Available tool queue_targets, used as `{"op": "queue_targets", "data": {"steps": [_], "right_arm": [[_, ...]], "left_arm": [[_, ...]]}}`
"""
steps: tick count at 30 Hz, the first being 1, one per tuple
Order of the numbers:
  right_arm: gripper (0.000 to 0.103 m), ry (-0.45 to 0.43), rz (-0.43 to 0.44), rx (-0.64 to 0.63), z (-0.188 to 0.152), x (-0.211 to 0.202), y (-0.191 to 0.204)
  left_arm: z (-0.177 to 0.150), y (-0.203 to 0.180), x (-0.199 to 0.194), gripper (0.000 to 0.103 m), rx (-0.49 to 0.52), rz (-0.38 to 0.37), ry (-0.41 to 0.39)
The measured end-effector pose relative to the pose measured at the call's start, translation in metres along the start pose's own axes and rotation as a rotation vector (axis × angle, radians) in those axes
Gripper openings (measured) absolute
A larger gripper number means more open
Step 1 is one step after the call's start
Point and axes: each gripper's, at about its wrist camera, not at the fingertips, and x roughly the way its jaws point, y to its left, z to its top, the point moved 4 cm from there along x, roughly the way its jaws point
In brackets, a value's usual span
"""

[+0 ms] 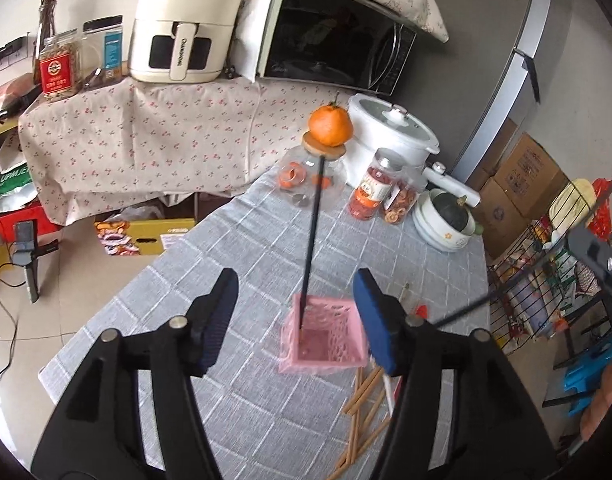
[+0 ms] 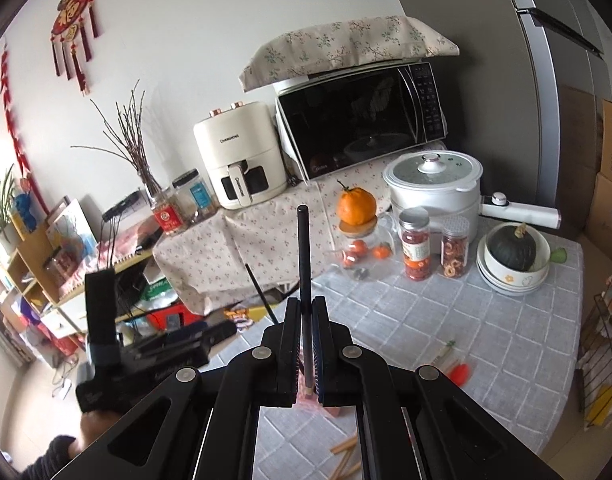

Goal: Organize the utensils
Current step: 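Lift both black chopsticks and carry them over the pink basket, then lower both black chopsticks into the pink basket and open both tools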

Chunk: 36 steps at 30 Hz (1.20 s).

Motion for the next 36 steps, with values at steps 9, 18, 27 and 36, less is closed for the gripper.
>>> {"op": "queue_targets", "data": {"steps": [9,18,27,36], "right_arm": [[0.006,0.142,-0.061,-0.025,-0.011,0.068,0.006],[0.006,0.305,-0.078,0.043,-0.036,0.127,-0.010],[0.019,0.295,-0.046,0.124,-0.031,0.126,-0.023],[0.043,0.185,-0.006,0.162,-0.014,0.079,-0.030]], "left_arm": [[-0.024,0.031,0.010,0.078,-0.042,0.053,0.151],[-0.033,0.038,0.012,0.078,-0.080,0.044,0.211],[-0.036,0.032,0.016,0.080,-0.089,0.013,0.238],[-0.044,0.024,0.017,0.081,-0.094,0.001,0.259]]}}
